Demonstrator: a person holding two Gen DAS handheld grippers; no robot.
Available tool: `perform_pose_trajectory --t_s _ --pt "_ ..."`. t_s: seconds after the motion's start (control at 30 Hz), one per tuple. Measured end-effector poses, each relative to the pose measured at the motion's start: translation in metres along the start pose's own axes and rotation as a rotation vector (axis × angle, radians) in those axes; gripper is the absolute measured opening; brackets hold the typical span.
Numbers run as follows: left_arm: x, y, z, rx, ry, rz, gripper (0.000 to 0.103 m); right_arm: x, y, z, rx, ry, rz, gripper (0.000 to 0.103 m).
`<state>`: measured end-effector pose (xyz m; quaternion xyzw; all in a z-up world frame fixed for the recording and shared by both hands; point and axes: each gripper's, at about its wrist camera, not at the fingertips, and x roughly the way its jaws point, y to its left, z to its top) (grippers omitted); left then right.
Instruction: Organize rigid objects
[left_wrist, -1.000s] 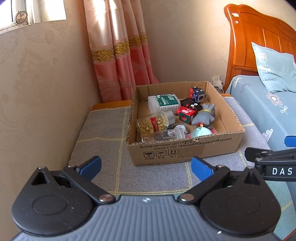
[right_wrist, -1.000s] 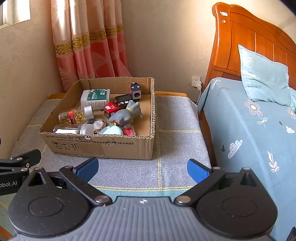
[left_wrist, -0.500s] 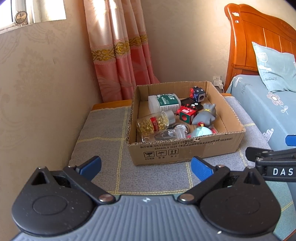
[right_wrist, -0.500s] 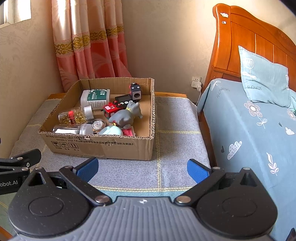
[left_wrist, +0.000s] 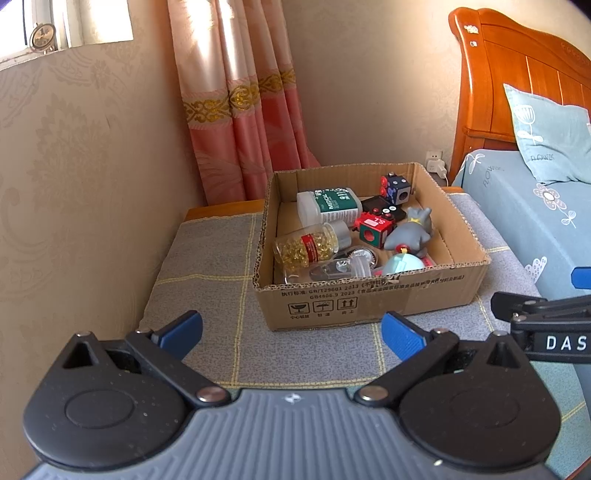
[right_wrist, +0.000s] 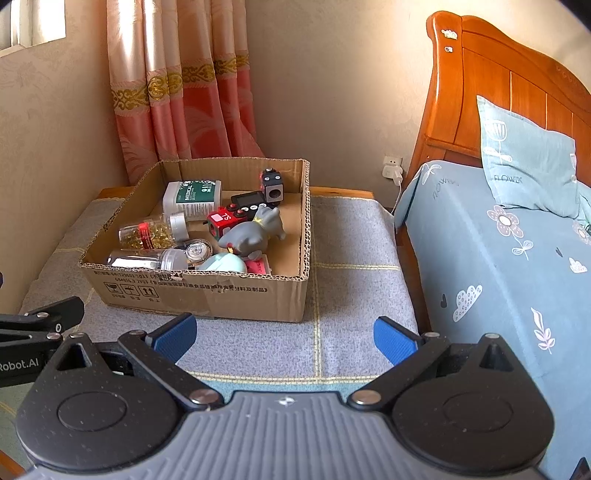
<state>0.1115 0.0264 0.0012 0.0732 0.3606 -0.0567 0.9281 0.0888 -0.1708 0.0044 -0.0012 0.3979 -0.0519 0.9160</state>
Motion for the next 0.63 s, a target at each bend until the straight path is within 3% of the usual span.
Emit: perform_pose_trajectory --t_s 0.63 --pt "-0.0029 -0.0022 0.0027 0.005 -0.006 0.005 0.102 -0.003 -0.0004 0.0002 0.005 -0.008 0.004 0.103"
